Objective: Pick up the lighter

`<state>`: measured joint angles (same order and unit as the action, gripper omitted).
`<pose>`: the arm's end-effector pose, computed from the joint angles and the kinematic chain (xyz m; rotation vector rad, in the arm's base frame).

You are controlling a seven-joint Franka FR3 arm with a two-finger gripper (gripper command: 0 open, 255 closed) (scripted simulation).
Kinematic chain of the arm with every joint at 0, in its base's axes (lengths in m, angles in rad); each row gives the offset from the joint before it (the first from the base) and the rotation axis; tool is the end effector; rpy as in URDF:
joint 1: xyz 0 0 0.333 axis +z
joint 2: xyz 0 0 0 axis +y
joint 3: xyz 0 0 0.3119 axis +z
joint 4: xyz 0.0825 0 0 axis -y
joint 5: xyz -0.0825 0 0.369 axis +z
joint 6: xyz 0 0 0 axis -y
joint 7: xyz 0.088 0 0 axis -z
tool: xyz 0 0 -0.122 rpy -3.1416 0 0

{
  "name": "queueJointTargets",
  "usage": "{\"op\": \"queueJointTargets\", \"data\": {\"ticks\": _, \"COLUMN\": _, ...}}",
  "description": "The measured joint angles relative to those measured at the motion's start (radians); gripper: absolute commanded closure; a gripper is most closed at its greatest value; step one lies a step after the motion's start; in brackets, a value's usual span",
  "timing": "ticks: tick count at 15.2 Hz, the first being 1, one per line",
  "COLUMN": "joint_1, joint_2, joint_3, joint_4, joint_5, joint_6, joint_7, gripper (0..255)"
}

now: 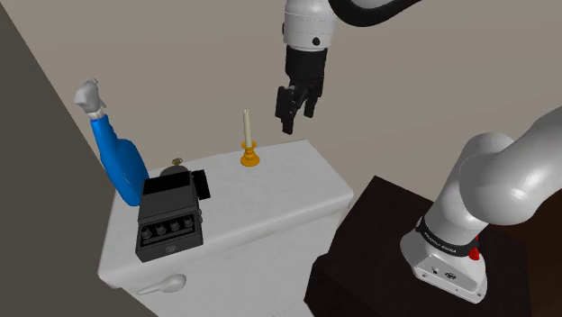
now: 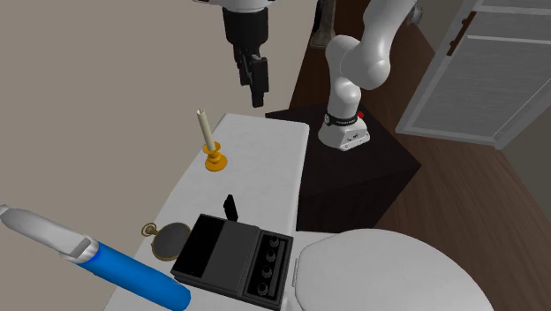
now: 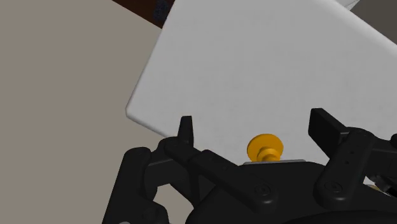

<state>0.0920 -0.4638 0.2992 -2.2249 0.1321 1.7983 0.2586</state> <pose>0.3682 0.1814 0.5315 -3.1359 -0.1182 -0.0330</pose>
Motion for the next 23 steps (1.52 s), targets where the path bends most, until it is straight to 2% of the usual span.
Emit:
{"op": "queueJointTargets", "data": {"ticks": 5, "joint_1": 0.010, "joint_2": 0.148, "joint_3": 0.092, "joint_4": 0.117, "joint_5": -0.013, "joint_6": 0.033, "joint_7": 0.127, "gripper": 0}}
{"op": "queueJointTargets", "data": {"ticks": 9, "joint_1": 0.020, "joint_2": 0.301, "joint_3": 0.165, "joint_4": 0.245, "joint_5": -0.059, "joint_6": 0.052, "joint_7": 0.245, "gripper": 0}}
{"op": "queueJointTargets", "data": {"ticks": 14, "joint_1": 0.053, "joint_2": 0.500, "joint_3": 0.227, "joint_4": 0.431, "joint_5": -0.153, "joint_6": 0.044, "joint_7": 0.382, "gripper": 0}}
{"op": "queueJointTargets", "data": {"ticks": 17, "joint_1": 0.101, "joint_2": 0.639, "joint_3": 0.252, "joint_4": 0.564, "joint_5": -0.227, "joint_6": 0.027, "joint_7": 0.475, "gripper": 0}}
{"op": "queueJointTargets", "data": {"ticks": 23, "joint_1": 0.113, "joint_2": 0.676, "joint_3": 0.252, "joint_4": 0.541, "joint_5": -0.248, "joint_6": 0.080, "joint_7": 0.499, "gripper": 0}}
